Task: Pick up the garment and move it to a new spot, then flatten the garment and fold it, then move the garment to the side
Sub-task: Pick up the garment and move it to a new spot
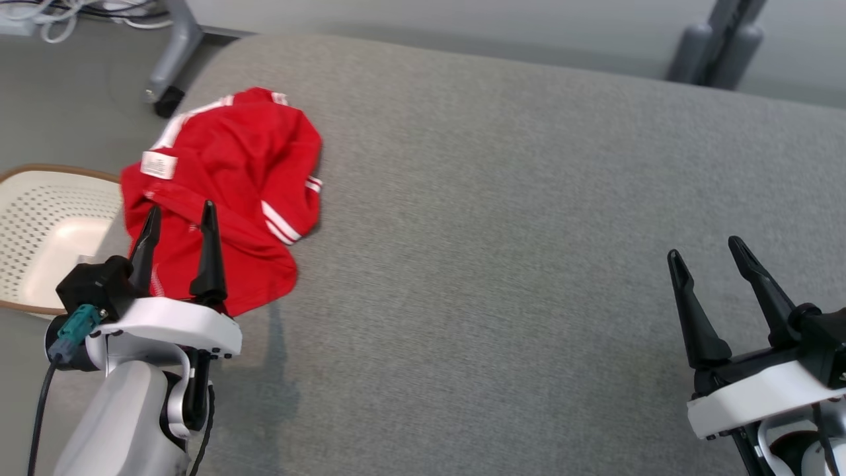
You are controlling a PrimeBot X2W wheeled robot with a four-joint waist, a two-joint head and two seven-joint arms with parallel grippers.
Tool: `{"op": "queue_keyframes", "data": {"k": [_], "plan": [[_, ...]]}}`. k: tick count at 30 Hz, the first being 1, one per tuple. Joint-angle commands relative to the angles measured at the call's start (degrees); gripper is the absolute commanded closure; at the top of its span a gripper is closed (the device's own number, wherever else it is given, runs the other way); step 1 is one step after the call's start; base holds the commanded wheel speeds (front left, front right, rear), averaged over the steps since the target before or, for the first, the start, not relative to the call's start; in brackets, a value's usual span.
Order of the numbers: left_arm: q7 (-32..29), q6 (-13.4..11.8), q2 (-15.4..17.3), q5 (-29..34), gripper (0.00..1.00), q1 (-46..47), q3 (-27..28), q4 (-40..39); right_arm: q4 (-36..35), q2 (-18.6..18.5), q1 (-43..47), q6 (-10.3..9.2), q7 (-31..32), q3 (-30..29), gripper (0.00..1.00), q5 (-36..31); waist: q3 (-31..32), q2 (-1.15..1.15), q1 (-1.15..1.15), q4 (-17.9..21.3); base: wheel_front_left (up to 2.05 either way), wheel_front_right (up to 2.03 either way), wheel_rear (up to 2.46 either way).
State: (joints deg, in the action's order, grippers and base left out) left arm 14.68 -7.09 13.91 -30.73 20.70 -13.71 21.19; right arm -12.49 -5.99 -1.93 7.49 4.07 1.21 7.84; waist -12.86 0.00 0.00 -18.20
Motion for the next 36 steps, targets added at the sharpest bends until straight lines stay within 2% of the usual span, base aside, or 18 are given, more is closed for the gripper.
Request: {"op": "queue_keyframes", "data": {"k": [1, 9, 14, 15, 16, 20, 26, 30, 36], "plan": [[0.1, 0.4, 0.0, -0.4, 0.0, 1.0, 0.2, 0.7, -0.3, -0.3, -0.7, 0.01, 0.0, -0.1, 0.0, -0.2, -3.4, 0.0, 0.0, 3.3, 0.0, 0.0, 0.0], [-0.9, 5.8, -2.4, -5.0, 0.0, 8.0, 1.1, 22.3, 0.0, -0.1, -2.5, 0.01, -0.8, -0.3, 0.0, 0.1, -7.3, 0.0, 0.0, 6.2, 0.0, 0.0, 0.0], [-3.1, 8.2, -3.2, -7.3, 0.0, 11.7, 1.7, 33.8, 1.2, -0.9, -3.9, 0.01, -1.2, 1.1, 0.0, 0.1, -7.5, 0.0, 0.0, 7.4, 0.0, 0.0, 0.0], [-3.8, 8.7, -3.6, -7.7, 0.54, 11.9, 1.6, 35.7, 1.4, -1.2, -4.1, 0.01, -1.2, 1.2, 0.0, 0.1, -7.4, 0.0, 0.0, 7.6, 0.0, 0.0, 0.0], [-4.4, 9.2, -3.9, -7.8, 1.0, 12.2, 1.4, 37.4, 1.5, -1.3, -4.2, 0.01, -1.2, 1.2, 0.0, 0.2, -7.3, 0.0, 0.0, 7.7, 0.0, 0.0, 0.0], [-3.8, 10.7, -3.8, -7.7, 1.0, 13.8, 0.8, 41.6, 1.9, -1.8, -4.6, 0.01, -1.3, 1.1, 0.0, 0.5, -6.8, 0.0, 0.0, 8.0, 0.0, 0.0, 0.0], [0.4, 11.5, -1.5, -6.1, 1.0, 15.4, 2.4, 38.3, 2.9, -1.1, -4.0, 0.01, -2.4, 0.1, 0.0, 0.7, -4.5, 0.0, 0.0, 8.3, 0.0, 0.0, 0.0], [0.5, 9.7, -0.6, -2.5, 1.0, 11.6, 6.0, 26.3, 3.7, -0.5, -3.0, 0.01, -3.3, -1.2, 0.0, 0.6, -1.9, 0.0, 0.0, 8.0, 0.0, 0.0, 0.0], [0.5, 7.3, -1.4, 3.5, 1.0, 2.8, 9.3, 7.4, 5.1, 0.4, -1.1, 0.01, -4.3, -2.8, 0.0, 0.9, 2.7, 0.0, 0.0, 8.3, 0.0, 0.0, 0.0]]}}
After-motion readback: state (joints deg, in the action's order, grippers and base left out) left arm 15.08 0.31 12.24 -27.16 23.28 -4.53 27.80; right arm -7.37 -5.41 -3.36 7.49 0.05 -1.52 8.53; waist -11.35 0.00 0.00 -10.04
